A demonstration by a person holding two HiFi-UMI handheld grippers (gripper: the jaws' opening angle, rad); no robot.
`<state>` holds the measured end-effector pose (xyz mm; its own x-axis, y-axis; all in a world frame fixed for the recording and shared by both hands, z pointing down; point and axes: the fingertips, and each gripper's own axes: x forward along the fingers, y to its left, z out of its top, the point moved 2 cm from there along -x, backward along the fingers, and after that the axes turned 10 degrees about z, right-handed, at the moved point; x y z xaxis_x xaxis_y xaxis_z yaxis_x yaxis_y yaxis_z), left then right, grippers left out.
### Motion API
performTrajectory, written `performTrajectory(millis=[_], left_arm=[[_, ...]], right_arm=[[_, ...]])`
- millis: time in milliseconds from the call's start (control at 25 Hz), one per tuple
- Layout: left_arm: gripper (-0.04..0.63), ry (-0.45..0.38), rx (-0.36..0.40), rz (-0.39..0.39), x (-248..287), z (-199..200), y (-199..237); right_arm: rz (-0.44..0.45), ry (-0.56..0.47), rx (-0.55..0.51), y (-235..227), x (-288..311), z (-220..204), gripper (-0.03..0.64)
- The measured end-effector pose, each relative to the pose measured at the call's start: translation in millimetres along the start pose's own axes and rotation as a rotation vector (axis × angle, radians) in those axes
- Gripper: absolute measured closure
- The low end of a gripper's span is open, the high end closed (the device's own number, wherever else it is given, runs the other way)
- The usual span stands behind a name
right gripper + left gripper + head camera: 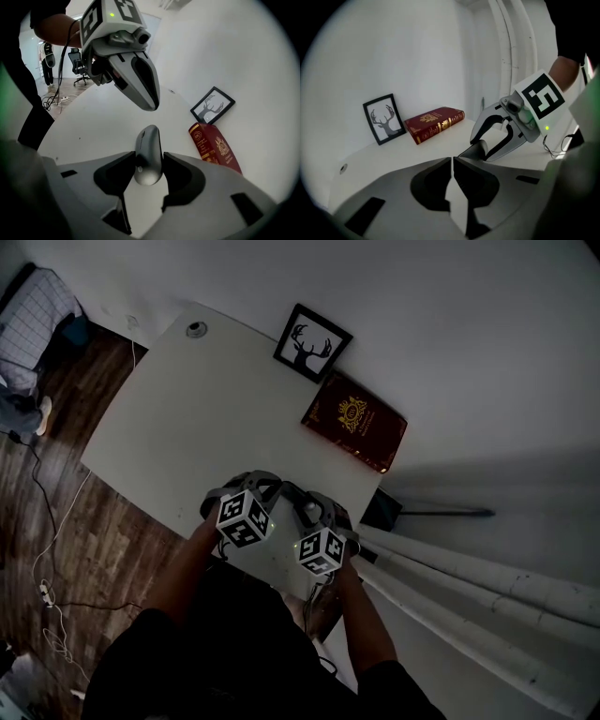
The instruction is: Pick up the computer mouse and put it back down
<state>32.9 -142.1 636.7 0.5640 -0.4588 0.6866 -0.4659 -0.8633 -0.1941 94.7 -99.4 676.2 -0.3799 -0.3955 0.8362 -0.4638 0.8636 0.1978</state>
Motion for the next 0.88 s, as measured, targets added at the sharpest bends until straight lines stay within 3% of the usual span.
performTrajectory(millis=[40, 80, 120, 200, 640, 880], left_arm=[[0.562, 0.015, 0.008, -0.037, 4.2, -0.8, -4.1], [0.433, 0.035, 0.014, -0.083, 8.2, -2.7, -9.8], [0.375, 0.054, 0.022, -0.127, 11.5, -4.8, -15.7], [0.364, 0.072, 0.051, -0.18, 16.9, -7.4, -23.7], [0.36, 0.121, 0.153, -0.305, 39.3, -15.7, -40.2], [0.36, 0.157, 0.313, -0.415, 48.8, -24.0, -50.1]], right_arm=[[0.001, 0.001, -0.006, -0.1, -2.1, 2.5, 0.416], [0.001, 0.001, -0.013, 0.2, -3.1, 3.5, 0.416], [0.0, 0.001, -0.02, 0.7, -3.5, 3.6, 0.416], [0.0, 0.0, -0.033, 1.2, -3.4, 3.5, 0.416], [0.031, -0.022, -0.134, 5.8, -3.4, 4.6, 0.416], [0.053, -0.054, -0.193, 12.2, -5.2, 4.1, 0.416]])
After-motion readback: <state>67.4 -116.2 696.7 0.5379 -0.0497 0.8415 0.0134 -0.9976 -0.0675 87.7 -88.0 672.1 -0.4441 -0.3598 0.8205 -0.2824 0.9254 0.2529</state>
